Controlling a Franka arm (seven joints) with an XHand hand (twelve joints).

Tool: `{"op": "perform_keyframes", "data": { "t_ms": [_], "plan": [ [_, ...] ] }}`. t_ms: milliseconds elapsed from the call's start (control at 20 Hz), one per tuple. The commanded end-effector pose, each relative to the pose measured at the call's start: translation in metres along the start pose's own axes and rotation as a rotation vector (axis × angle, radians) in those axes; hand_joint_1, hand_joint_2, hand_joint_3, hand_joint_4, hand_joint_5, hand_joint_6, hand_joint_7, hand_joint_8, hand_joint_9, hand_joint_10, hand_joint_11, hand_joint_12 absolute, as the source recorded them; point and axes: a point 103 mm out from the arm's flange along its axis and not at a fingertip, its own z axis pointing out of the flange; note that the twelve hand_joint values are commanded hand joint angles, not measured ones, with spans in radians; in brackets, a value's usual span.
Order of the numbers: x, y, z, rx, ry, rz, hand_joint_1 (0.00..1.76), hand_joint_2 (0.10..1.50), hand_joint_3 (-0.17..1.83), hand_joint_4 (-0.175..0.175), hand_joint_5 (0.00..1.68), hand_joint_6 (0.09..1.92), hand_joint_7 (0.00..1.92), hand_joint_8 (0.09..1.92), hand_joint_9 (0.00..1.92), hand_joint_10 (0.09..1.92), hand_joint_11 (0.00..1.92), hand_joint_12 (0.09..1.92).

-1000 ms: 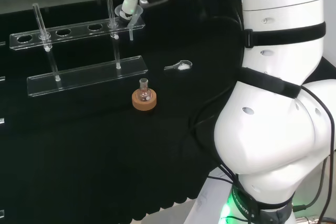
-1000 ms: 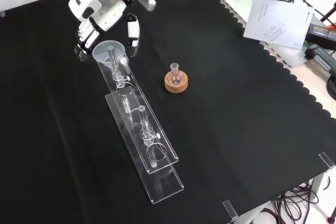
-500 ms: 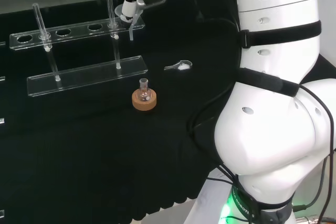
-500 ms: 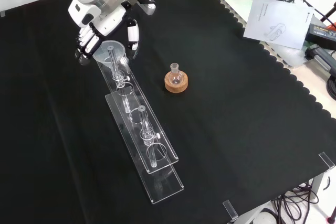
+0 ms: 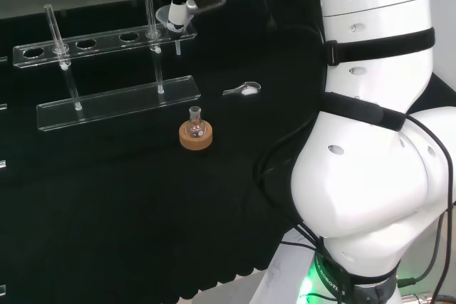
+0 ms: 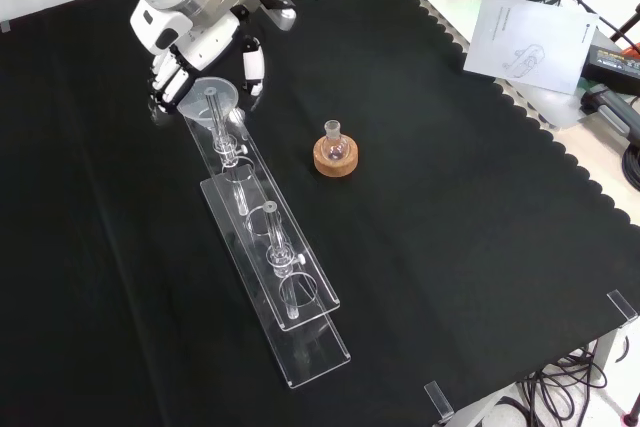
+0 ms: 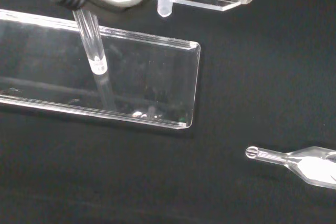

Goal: Pick up the funnel from the transparent funnel stand.

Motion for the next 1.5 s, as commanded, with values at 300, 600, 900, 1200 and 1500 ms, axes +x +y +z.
{"op": "perform_keyframes", "data": {
  "t_ms": [300,600,900,1200,1500],
  "plan": [
    [0.001,0.001,-0.002,-0.081,-0.043,0.003,0.65,0.74,0.47,-0.025,0.53,0.10,0.45,0.70,0.66,0.62,0.42,1.38],
    [0.012,-0.009,-0.015,-0.174,-0.108,0.018,0.65,0.80,0.45,-0.031,0.69,0.46,0.68,0.67,0.88,0.51,0.54,1.28],
    [0.012,-0.039,-0.041,-0.235,-0.100,0.028,0.67,0.81,0.46,-0.038,0.72,0.62,0.77,0.69,1.00,0.52,0.59,1.26],
    [0.009,-0.084,-0.059,-0.262,-0.112,0.068,0.68,0.81,0.47,-0.040,0.71,0.66,0.78,0.69,1.04,0.52,0.61,1.25],
    [0.016,-0.130,-0.060,-0.266,-0.124,0.110,0.68,0.81,0.47,-0.044,0.70,0.66,0.78,0.69,1.04,0.52,0.62,1.25]
  ]
}}
